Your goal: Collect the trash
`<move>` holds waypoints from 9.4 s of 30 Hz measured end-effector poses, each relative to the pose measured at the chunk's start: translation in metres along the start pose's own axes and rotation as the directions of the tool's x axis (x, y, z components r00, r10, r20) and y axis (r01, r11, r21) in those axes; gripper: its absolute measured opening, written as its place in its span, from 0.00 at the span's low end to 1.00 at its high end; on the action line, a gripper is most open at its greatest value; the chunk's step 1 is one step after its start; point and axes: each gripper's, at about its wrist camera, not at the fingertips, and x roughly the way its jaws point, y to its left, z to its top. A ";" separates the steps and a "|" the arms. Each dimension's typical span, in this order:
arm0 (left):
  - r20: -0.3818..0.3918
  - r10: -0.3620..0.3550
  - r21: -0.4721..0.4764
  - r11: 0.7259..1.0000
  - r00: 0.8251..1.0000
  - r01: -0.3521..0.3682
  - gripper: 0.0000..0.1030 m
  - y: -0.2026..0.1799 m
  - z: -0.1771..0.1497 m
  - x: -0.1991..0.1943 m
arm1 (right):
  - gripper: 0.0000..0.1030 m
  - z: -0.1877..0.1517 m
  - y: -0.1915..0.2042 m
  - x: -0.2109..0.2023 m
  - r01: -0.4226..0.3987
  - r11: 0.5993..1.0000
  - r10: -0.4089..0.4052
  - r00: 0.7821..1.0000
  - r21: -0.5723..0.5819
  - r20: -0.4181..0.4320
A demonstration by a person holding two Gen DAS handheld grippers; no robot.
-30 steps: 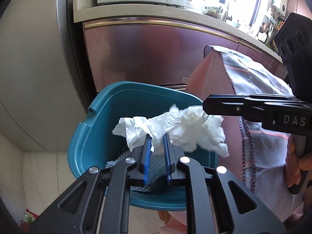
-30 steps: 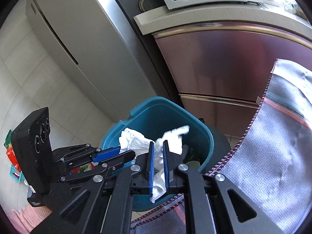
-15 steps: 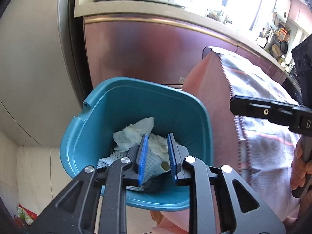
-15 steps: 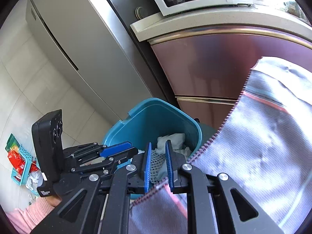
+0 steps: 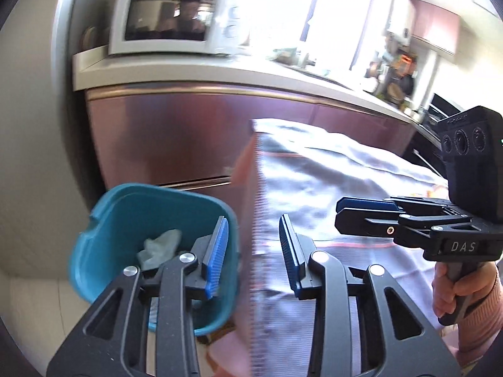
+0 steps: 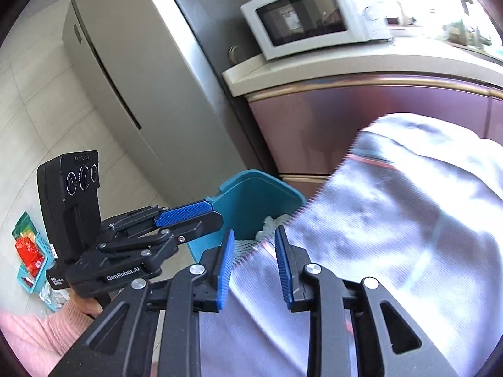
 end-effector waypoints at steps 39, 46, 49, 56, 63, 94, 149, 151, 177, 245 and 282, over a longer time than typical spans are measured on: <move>-0.216 -0.254 0.301 0.901 0.943 0.312 0.46 -0.274 0.011 0.118 | 0.48 -0.148 -0.171 -0.249 0.467 0.749 -0.586 0.797 0.470 0.144; -0.236 -0.228 0.319 0.900 0.945 0.297 0.47 -0.295 0.012 0.136 | 0.53 -0.153 -0.187 -0.257 0.485 0.729 -0.606 0.786 0.483 0.125; -0.253 -0.240 0.303 0.900 0.937 0.313 0.48 -0.298 0.014 0.143 | 0.54 -0.154 -0.194 -0.259 0.493 0.721 -0.613 0.782 0.487 0.116; -0.325 -0.260 0.247 0.905 0.909 0.347 0.48 -0.304 0.018 0.168 | 0.56 -0.153 -0.219 -0.266 0.479 0.707 -0.603 0.792 0.520 0.090; -0.388 -0.266 0.215 0.905 0.882 0.367 0.42 -0.311 0.016 0.187 | 0.56 -0.148 -0.237 -0.262 0.470 0.712 -0.578 0.814 0.521 0.057; -0.385 -0.308 0.178 0.900 0.870 0.398 0.24 -0.283 0.011 0.159 | 0.57 -0.156 -0.226 -0.255 0.367 0.765 -0.476 0.875 0.529 0.082; -0.330 -0.270 0.193 0.919 0.905 0.344 0.06 -0.252 -0.001 0.147 | 0.01 -0.139 -0.159 -0.207 0.113 0.936 -0.170 0.974 0.333 0.150; -0.325 -0.275 0.182 0.921 0.905 0.345 0.06 -0.246 0.001 0.144 | 0.01 -0.140 -0.159 -0.213 0.112 0.934 -0.177 0.970 0.339 0.168; -0.276 -0.248 0.143 0.945 0.928 0.295 0.04 -0.194 0.006 0.113 | 0.19 -0.113 -0.196 -0.175 0.218 0.898 -0.248 0.968 0.383 0.030; 0.015 -0.031 -0.006 0.999 0.999 0.032 0.04 -0.013 0.038 -0.054 | 0.01 -0.002 -0.060 -0.132 0.032 0.996 -0.049 0.977 0.083 0.208; -0.075 0.034 -0.146 0.988 0.997 -0.044 0.04 0.045 0.008 -0.031 | 0.01 -0.053 -0.122 -0.123 0.081 0.975 -0.087 0.996 0.209 0.019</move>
